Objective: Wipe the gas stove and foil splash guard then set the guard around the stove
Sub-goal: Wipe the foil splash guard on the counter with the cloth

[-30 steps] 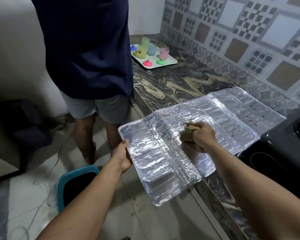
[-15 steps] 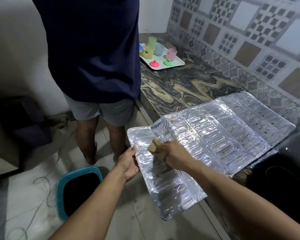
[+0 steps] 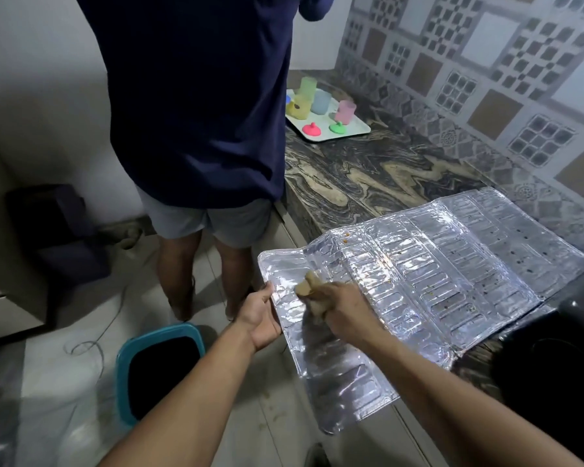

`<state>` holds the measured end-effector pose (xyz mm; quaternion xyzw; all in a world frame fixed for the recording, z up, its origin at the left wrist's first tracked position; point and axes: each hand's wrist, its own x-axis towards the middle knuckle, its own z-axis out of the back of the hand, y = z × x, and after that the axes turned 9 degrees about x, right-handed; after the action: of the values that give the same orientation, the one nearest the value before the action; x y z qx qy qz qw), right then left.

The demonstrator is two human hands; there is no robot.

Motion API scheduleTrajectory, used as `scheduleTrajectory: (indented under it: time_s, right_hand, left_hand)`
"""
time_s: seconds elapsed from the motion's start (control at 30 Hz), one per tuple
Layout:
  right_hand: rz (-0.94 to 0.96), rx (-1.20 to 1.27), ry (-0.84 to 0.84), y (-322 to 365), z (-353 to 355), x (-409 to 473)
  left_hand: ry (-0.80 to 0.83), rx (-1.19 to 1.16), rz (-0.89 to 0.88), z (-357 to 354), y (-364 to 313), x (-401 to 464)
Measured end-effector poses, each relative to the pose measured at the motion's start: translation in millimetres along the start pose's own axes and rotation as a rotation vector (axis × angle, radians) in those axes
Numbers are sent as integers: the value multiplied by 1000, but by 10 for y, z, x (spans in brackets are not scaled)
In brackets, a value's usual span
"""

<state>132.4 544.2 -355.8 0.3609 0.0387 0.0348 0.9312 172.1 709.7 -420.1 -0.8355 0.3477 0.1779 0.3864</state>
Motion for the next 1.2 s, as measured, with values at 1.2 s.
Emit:
scheduleTrajectory:
  time_s: [1.2]
  right_hand:
    - [-248, -64, -205, -328, 672, 1117]
  left_hand:
    - [-23, 22, -58, -10, -283, 127]
